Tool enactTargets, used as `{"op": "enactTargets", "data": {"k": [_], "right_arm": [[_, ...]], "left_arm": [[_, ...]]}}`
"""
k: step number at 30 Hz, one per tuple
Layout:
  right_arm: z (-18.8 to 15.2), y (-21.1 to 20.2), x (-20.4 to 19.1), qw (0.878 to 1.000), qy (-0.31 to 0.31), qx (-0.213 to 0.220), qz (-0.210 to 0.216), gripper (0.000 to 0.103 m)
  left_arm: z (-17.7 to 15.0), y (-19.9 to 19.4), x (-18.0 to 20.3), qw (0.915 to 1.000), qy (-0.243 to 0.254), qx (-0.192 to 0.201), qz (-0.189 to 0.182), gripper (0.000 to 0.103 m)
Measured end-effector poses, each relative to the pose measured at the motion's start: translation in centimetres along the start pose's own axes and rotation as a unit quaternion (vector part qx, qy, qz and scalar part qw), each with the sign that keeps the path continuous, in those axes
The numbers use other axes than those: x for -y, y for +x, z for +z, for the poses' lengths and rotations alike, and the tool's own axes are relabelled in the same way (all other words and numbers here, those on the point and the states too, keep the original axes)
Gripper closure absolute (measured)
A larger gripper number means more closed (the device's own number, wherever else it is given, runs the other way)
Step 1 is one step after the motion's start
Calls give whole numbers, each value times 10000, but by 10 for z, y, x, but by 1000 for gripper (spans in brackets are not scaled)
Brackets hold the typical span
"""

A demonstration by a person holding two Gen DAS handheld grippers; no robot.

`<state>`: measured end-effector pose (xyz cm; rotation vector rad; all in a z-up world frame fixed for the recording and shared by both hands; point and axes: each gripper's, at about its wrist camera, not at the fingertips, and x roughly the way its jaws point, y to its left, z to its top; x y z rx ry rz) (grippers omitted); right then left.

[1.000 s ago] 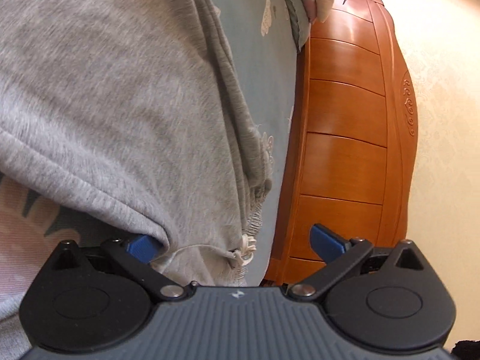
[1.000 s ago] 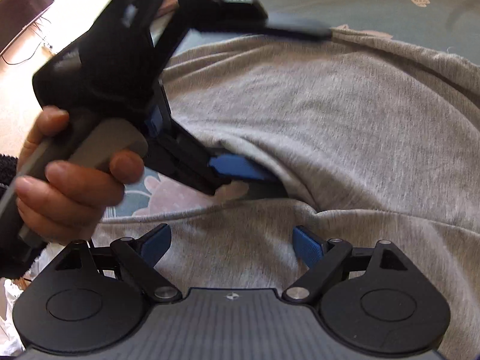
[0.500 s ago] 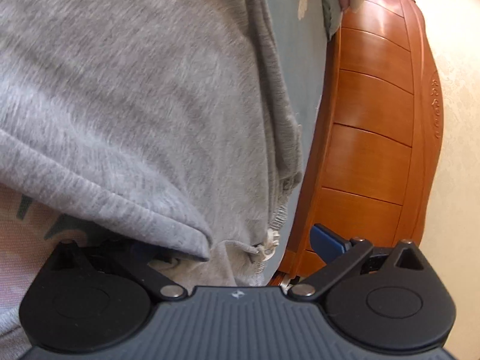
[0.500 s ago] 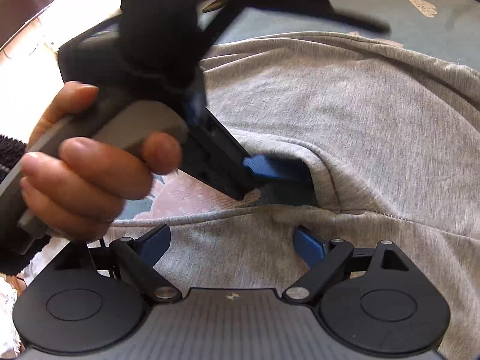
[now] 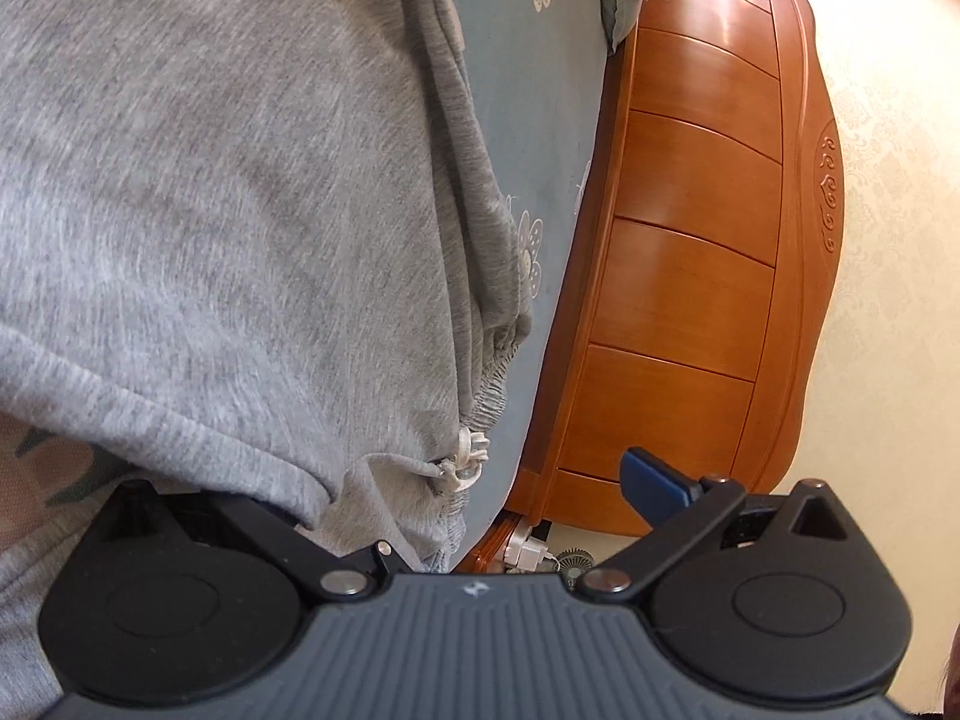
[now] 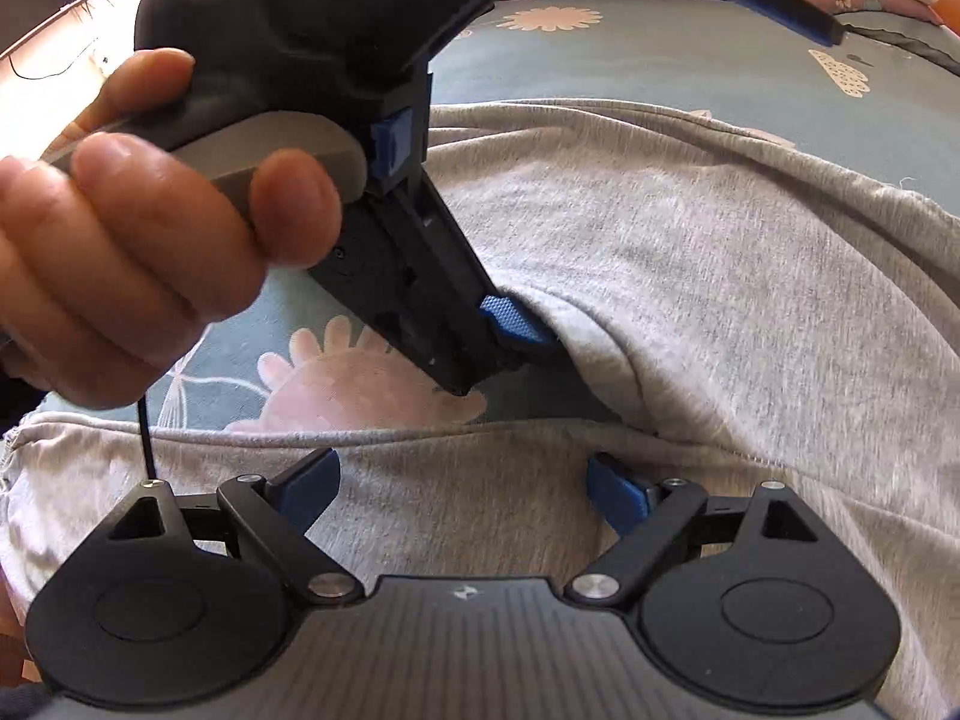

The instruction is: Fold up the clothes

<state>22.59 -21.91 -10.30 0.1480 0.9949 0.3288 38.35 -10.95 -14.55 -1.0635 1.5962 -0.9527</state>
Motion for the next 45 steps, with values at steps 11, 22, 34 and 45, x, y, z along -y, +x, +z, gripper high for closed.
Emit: {"op": "enactTargets", "data": {"k": [11,22,34,45], "right_arm": [[2,-5,13,9989,278,31,-378,11],[-19,-36,60,9902,734,-55,-1183,11],[-8,-41,86,9892,870,-291,-1142,11],[53,-33,49,9949,52,-152,-998,11]], "left_arm": [[-21,-48,-26,9950,-115,469,869,1],[-18,-48,20,9896,887,668,913,1],[-41,-65,15,9547,1081,1283,2458,1],[-74,-184,19,8753,1336,2703,3780,1]]}}
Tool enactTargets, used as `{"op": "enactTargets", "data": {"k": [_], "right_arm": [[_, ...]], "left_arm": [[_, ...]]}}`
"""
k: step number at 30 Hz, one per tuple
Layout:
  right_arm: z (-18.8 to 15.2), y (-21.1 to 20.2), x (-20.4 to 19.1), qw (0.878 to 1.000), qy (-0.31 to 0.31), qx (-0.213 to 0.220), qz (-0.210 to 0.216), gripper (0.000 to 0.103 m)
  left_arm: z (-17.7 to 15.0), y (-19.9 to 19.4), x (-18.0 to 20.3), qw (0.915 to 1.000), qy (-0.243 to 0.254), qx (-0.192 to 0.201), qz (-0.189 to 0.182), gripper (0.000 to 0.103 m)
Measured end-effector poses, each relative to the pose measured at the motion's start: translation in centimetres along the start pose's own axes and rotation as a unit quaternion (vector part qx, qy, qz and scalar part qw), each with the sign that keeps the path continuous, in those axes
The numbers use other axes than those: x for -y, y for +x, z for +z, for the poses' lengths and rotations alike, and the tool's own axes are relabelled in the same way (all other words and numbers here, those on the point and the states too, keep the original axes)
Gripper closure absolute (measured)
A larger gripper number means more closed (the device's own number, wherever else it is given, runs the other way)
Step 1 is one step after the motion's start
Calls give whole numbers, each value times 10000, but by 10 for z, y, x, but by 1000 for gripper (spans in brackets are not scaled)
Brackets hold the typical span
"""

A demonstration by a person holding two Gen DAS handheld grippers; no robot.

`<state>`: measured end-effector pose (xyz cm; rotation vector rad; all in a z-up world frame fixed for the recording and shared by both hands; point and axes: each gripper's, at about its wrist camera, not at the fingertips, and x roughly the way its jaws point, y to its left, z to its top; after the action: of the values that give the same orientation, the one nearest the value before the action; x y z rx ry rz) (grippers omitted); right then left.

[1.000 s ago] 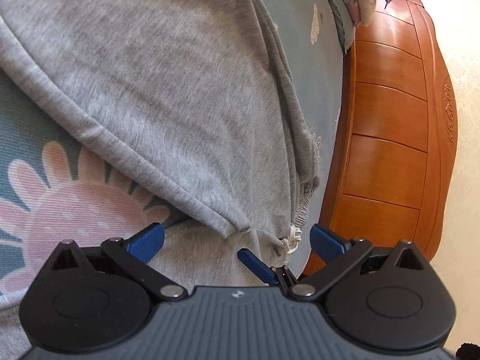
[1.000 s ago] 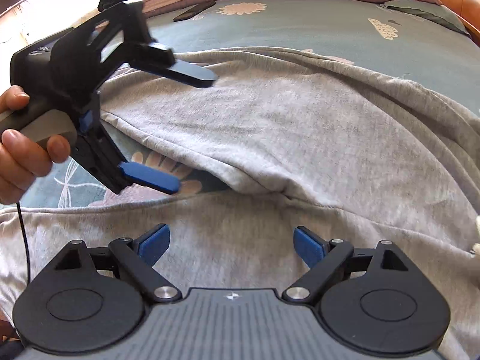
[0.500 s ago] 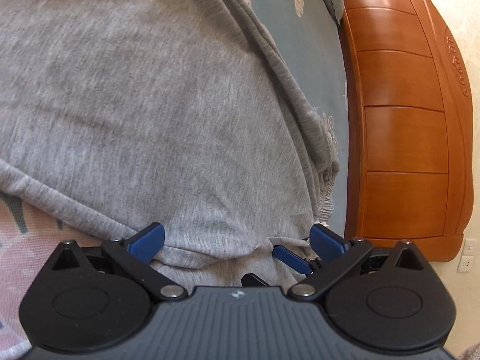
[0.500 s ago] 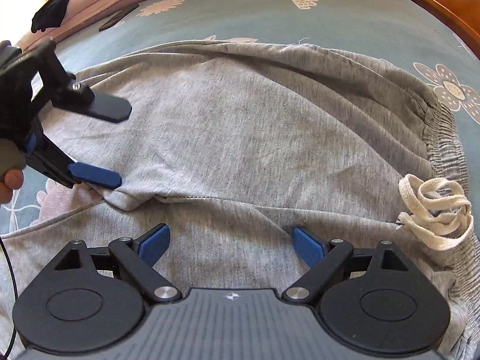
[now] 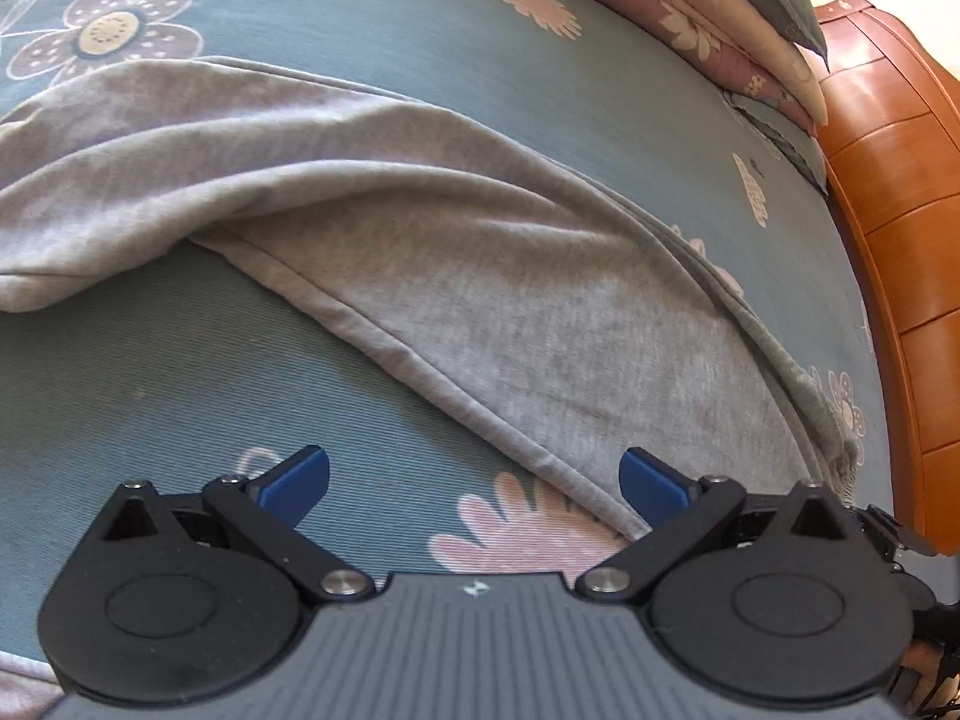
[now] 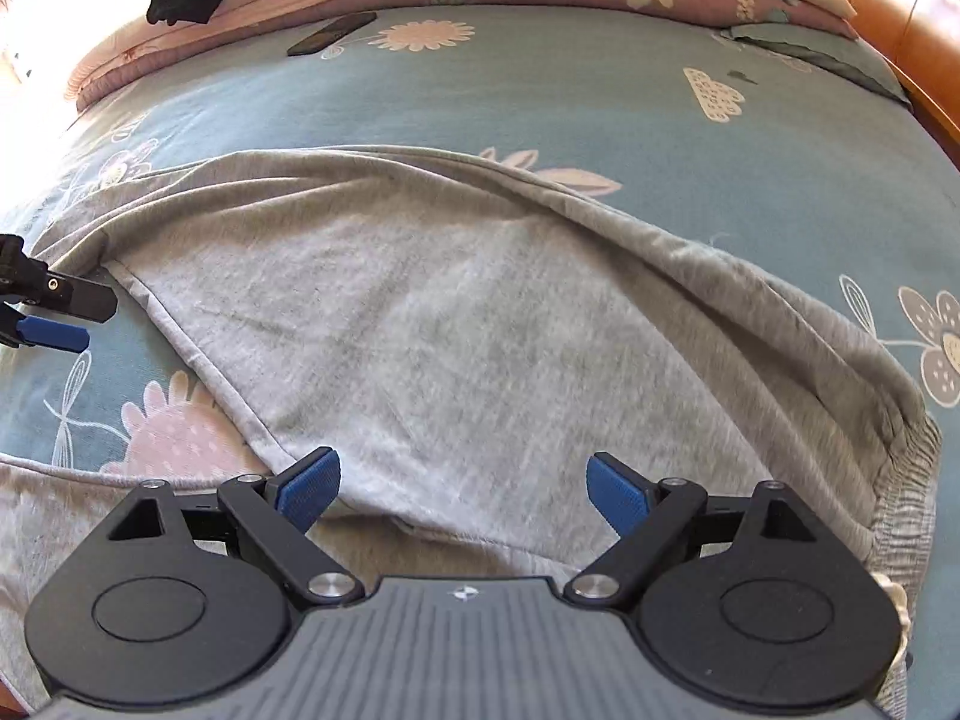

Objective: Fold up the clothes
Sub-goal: 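Grasp the grey elastic leg cuff with the left tool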

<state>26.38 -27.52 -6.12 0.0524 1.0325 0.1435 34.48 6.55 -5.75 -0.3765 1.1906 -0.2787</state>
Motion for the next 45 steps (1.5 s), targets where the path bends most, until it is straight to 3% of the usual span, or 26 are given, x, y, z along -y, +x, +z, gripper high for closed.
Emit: {"op": "enactTargets", "data": {"k": [4,8,11,14,17,19,20,22,24,28,30,31,33,34,38,41,43,45], "right_arm": [[21,9,-46,9997,-211,24,127,11],[47,20,-105,9984,-462,64,328,11],[71,30,-159,9946,-783,175,662,15],[90,41,-213,9888,-1162,247,905,15],[103,53,-261,9811,-1455,285,1245,15],[107,59,-293,9728,-1858,354,1335,16],[107,62,-313,9639,-2267,453,1321,18],[106,68,-355,9377,-3160,675,1276,21],[98,76,-394,9025,-4042,847,1220,22],[74,97,-447,8262,-5461,1192,706,26],[62,110,-464,7900,-5974,1339,322,32],[57,116,-470,7733,-6192,1356,142,42],[59,121,-470,7783,-6160,1217,14,68],[61,122,-470,7830,-6115,1139,-37,99],[96,110,-452,8615,-5001,853,219,99],[121,101,-434,9108,-4049,638,490,99],[135,95,-420,9377,-3353,537,734,99],[145,92,-407,9580,-2650,496,979,99]], "left_arm": [[10,-38,-53,9973,-463,569,86,1],[19,-70,-110,9909,-999,900,14,1],[17,-86,-156,9810,-1525,1161,-296,1],[10,-84,-208,9535,-2584,1225,-957,1],[-4,-75,-257,9026,-3759,1368,-1593,1],[-9,-72,-277,8780,-4157,1469,-1863,1],[-10,-71,-285,8698,-4277,1491,-1957,1],[-10,-71,-298,8611,-4387,1524,-2069,1],[-9,-72,-308,8565,-4434,1523,-2160,1],[-5,-70,-326,8428,-4557,1519,-2426,1],[-5,-65,-333,8322,-4661,1464,-2623,1],[-5,-61,-335,8274,-4703,1411,-2725,1],[-4,-51,-337,8203,-4791,1295,-2843,1],[-3,-46,-337,8185,-4816,1233,-2880,1],[10,-26,-330,8159,-4778,1134,-3051,1],[29,-8,-323,8186,-4628,1108,-3217,1],[41,8,-319,8172,-4608,918,-3338,1],[49,23,-315,8080,-4651,778,-3532,1]]}}
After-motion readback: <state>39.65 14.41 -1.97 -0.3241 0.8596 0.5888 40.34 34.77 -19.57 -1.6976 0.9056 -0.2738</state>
